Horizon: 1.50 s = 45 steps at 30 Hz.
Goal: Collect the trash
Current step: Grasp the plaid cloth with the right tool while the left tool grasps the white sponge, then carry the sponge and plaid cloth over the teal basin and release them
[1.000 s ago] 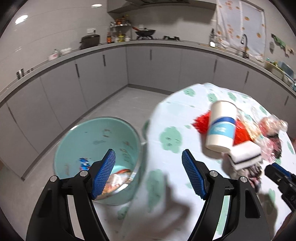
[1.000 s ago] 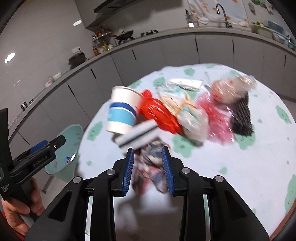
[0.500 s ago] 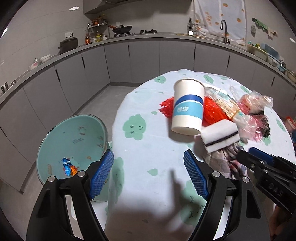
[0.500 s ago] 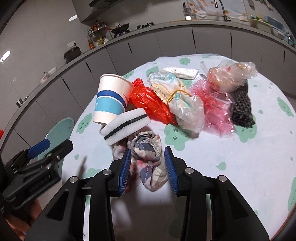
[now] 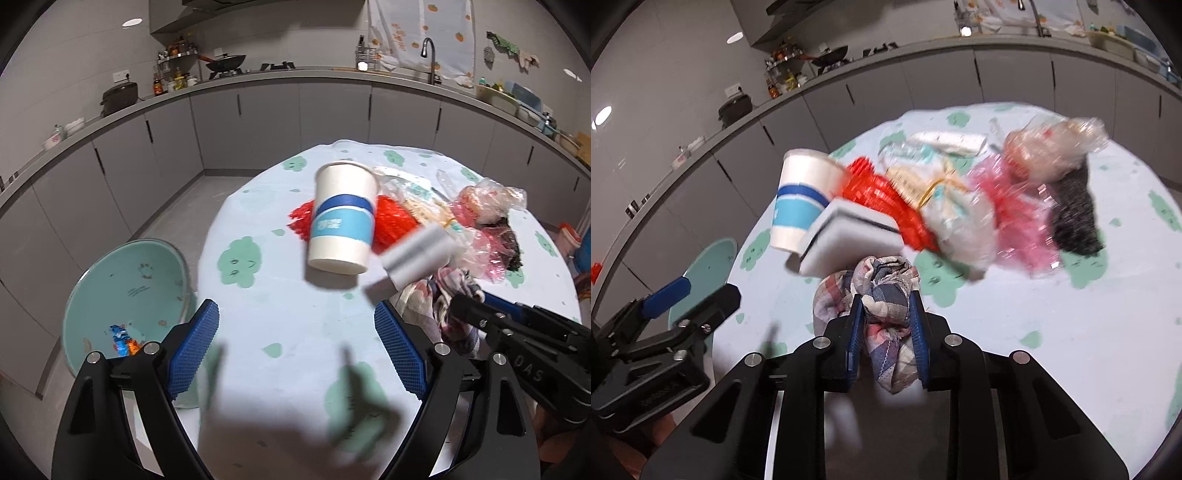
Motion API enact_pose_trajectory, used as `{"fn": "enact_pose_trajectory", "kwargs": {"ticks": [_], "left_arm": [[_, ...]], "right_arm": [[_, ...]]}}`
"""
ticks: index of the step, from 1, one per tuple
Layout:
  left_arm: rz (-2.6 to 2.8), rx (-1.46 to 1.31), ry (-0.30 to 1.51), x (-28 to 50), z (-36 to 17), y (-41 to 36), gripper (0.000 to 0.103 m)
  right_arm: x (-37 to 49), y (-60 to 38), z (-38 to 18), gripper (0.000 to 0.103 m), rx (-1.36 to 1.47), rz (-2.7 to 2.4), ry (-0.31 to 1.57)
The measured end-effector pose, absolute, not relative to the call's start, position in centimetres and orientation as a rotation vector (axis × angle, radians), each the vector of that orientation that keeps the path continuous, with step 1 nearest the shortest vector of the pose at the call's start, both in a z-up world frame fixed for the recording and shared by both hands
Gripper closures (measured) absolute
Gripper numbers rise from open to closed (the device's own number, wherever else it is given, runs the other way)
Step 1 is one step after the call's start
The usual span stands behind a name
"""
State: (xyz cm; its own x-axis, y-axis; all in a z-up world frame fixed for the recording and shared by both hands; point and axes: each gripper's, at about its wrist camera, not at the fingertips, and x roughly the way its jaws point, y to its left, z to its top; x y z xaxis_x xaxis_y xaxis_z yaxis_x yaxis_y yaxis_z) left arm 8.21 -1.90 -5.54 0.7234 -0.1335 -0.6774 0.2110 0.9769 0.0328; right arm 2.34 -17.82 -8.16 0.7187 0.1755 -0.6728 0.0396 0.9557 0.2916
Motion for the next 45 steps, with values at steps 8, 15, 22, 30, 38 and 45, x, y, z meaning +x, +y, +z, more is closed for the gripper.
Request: {"fn": "enact_pose_trajectory", "kwargs": {"ticks": [8, 15, 22, 30, 38, 45], "left_arm": [[-0.257, 0.097, 0.747, 8.8, -5.3, -4.4, 0.018], [-0.317, 0.104, 0.748, 10.0, -5.5, -8.1, 0.018], [-0.347, 0.108, 0.747, 11.0, -6.1, -11.1, 0.014], [-0.318, 0.144, 0.797, 13.0, -8.0, -13.6, 0.037], [-0.344, 0.093, 0.806, 13.0, -8.0, -12.6, 0.047], [-0.333, 0.084, 0.728, 11.0, -5.4, -10.2, 0.048]], "right_arm": [[-0.4, -20.8, -6.7, 0.078, 0.286, -0.022, 0.742], [-1.9, -24.6, -7.0, 0.078, 0.328, -0.18, 0.722], [-2.6, -27.4, -7.7, 0.078, 0.393, -0.26, 0.705], [-2.3, -28.1, -8.0, 0.078, 0.426, -0.258, 0.71], [-2.5, -28.1, -7.6, 0.078, 0.435, -0.253, 0.699], [-3.0, -27.2, -5.8, 0.078, 0.414, -0.233, 0.646]]}}
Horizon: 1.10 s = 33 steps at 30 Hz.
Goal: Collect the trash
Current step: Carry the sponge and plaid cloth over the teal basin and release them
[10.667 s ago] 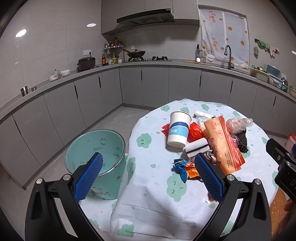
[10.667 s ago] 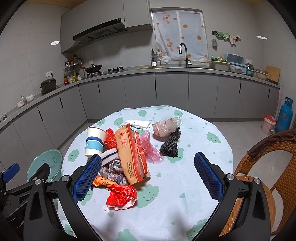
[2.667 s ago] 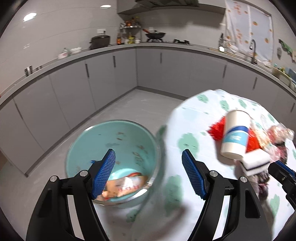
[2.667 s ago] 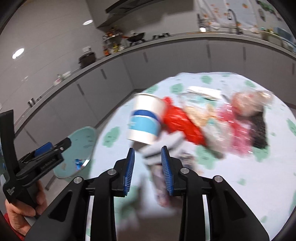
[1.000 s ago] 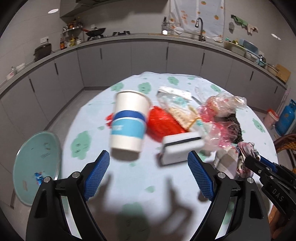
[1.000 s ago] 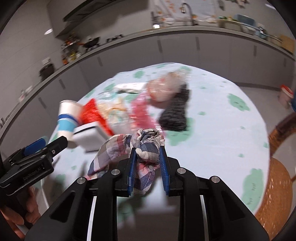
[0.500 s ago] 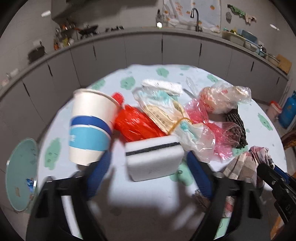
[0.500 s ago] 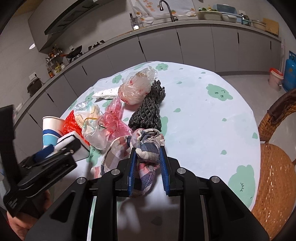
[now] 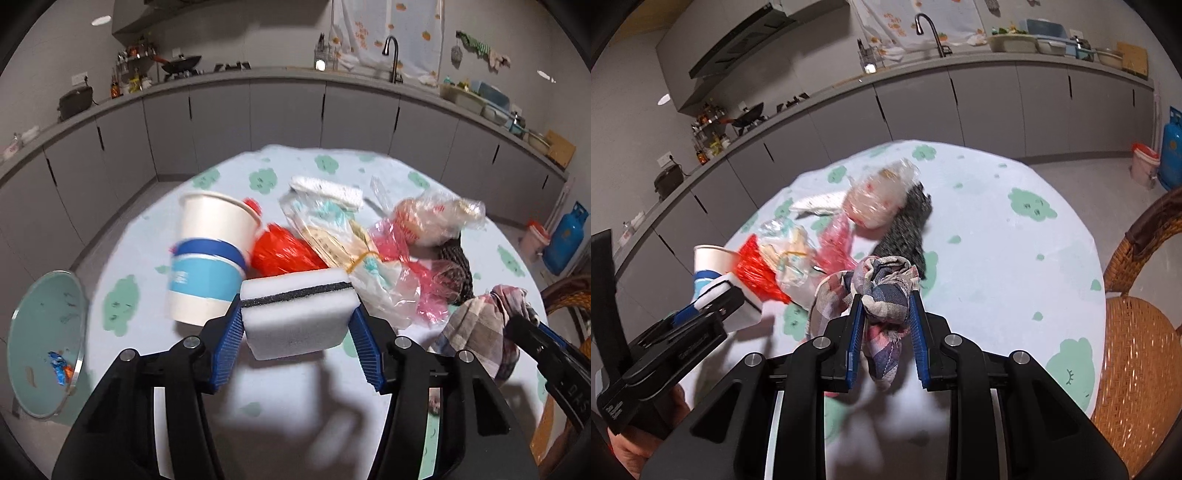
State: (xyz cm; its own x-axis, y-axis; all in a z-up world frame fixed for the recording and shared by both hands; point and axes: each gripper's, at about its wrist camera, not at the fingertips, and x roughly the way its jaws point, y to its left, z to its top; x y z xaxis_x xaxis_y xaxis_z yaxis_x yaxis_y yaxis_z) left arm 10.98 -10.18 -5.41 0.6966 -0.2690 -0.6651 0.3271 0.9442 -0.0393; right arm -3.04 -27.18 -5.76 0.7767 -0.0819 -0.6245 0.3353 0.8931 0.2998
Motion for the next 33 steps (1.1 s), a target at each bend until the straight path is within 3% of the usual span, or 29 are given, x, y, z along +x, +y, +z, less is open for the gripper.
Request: {"fn": "enact_pose_trajectory", "kwargs": {"ticks": [17, 33], "left_arm": [[-0.214, -0.022, 0.668, 8.8, -1.8, -0.3, 0.047], [-0.019, -0.093, 0.657, 9.1, -1.3, 9.3, 0.047]], "right_arm": [[-0.9, -19.8, -0.1, 0.078, 0.296, -0.067, 0.539], [2.9, -11.4, 0.9, 0.078, 0.218, 0.117, 0.545]]}}
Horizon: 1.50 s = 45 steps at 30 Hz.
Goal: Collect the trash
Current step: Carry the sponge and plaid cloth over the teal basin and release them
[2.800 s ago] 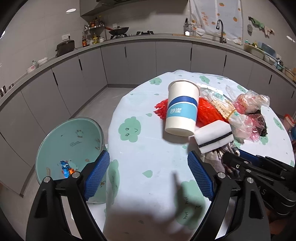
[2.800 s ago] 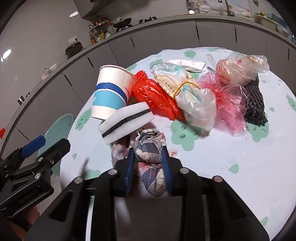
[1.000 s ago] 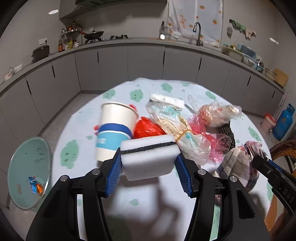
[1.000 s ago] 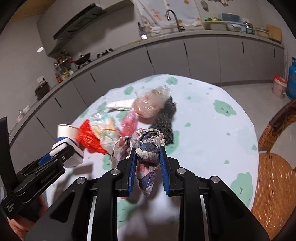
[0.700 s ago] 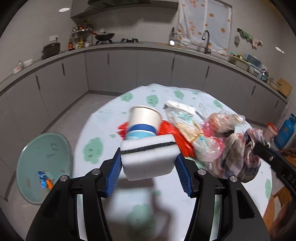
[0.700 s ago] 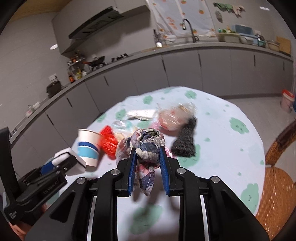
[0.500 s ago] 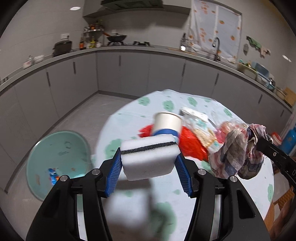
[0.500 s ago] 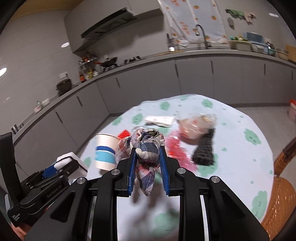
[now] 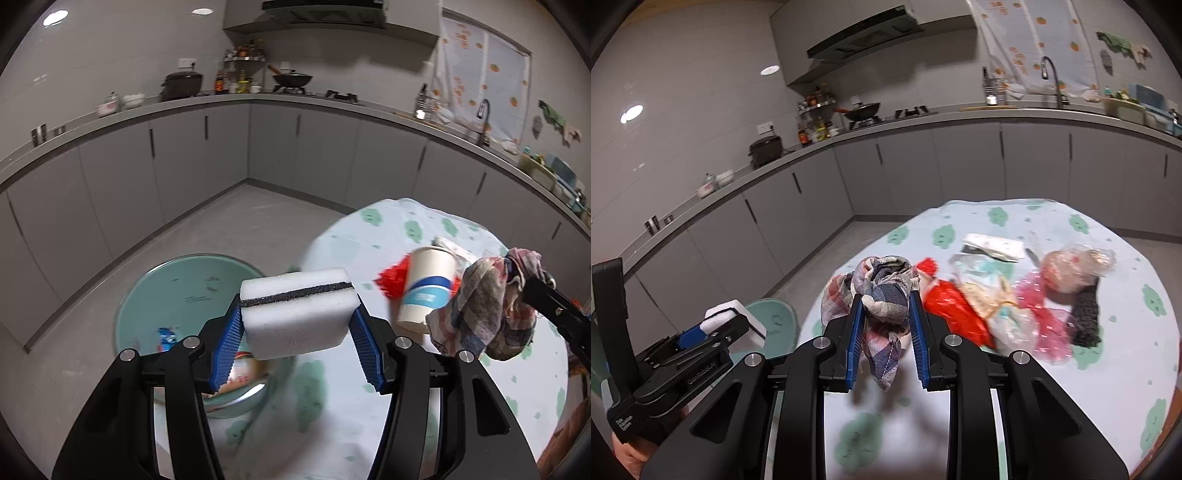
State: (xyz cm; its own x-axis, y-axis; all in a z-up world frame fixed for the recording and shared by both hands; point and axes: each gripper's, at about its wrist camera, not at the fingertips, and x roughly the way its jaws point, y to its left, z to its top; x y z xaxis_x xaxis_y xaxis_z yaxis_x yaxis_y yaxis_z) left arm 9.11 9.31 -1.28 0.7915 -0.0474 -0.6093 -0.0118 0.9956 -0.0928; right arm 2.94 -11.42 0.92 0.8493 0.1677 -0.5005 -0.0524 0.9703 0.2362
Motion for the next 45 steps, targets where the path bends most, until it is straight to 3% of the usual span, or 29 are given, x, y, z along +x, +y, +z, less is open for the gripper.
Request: {"fn": "enact_pose_trajectory", "kwargs": {"ticks": [24, 45], "left_arm": [[0.161, -0.146, 0.709, 10.8, -3.7, 17.5, 0.047], [0.212, -0.173, 0.856, 13.9, -9.4, 20.9, 0.047]], "right_arm": [[8.0, -0.1, -0.4, 0.078, 0.124, 0.309, 0.588], [13.4, 5.8, -6.2, 0.077, 0.066, 0.372, 0.734]]}}
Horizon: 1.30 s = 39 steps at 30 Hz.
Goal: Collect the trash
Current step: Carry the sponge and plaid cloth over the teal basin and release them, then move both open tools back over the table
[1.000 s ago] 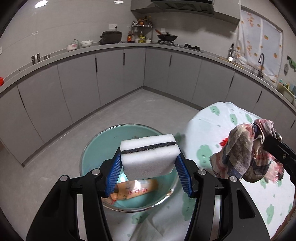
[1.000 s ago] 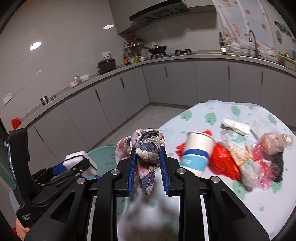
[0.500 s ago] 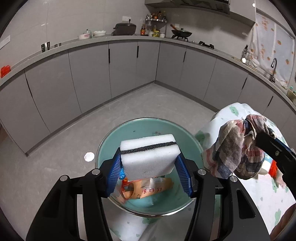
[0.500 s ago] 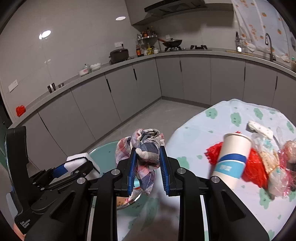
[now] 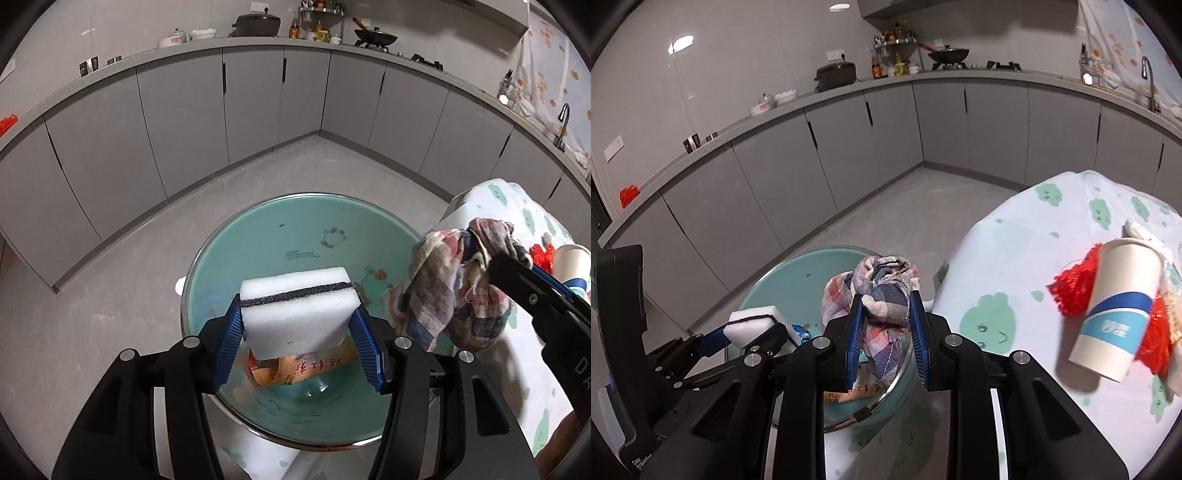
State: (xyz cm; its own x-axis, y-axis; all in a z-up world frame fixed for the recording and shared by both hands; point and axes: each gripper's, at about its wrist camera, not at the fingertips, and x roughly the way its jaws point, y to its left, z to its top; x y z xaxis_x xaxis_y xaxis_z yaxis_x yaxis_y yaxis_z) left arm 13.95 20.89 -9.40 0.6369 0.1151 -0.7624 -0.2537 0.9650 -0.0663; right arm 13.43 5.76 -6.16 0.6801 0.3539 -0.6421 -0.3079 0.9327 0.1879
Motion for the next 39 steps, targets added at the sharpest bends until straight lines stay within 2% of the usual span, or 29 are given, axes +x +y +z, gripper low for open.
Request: {"fn": "enact_pose_trajectory", "kwargs": {"ticks": [9, 17, 19, 23, 28, 37, 39], "left_arm": [[0.219, -0.17, 0.893, 14.9, -10.8, 21.2, 0.047], [0.232, -0.173, 0.906, 14.8, -11.1, 21.4, 0.043], [0.238, -0.173, 0.905, 14.7, -11.0, 21.4, 0.036], [0.251, -0.159, 0.891, 14.4, -10.3, 21.2, 0.029], [0.29, -0.114, 0.859, 13.9, -9.1, 20.4, 0.013], [0.284, -0.084, 0.807, 12.7, -6.6, 18.1, 0.006], [0.27, -0.081, 0.799, 12.5, -6.1, 17.4, 0.006]], "right_arm": [[15.0, 6.9, -7.9, 0.075, 0.079, 0.403, 0.786], [14.9, 6.9, -8.1, 0.067, 0.092, 0.425, 0.78], [14.6, 6.5, -7.7, 0.062, 0.109, 0.425, 0.763], [13.9, 5.9, -6.7, 0.061, 0.12, 0.415, 0.736], [12.5, 4.3, -5.7, 0.061, 0.144, 0.392, 0.705], [9.9, 0.6, -4.2, 0.061, 0.141, 0.338, 0.655], [9.4, -0.5, -4.1, 0.058, 0.148, 0.323, 0.652]]}}
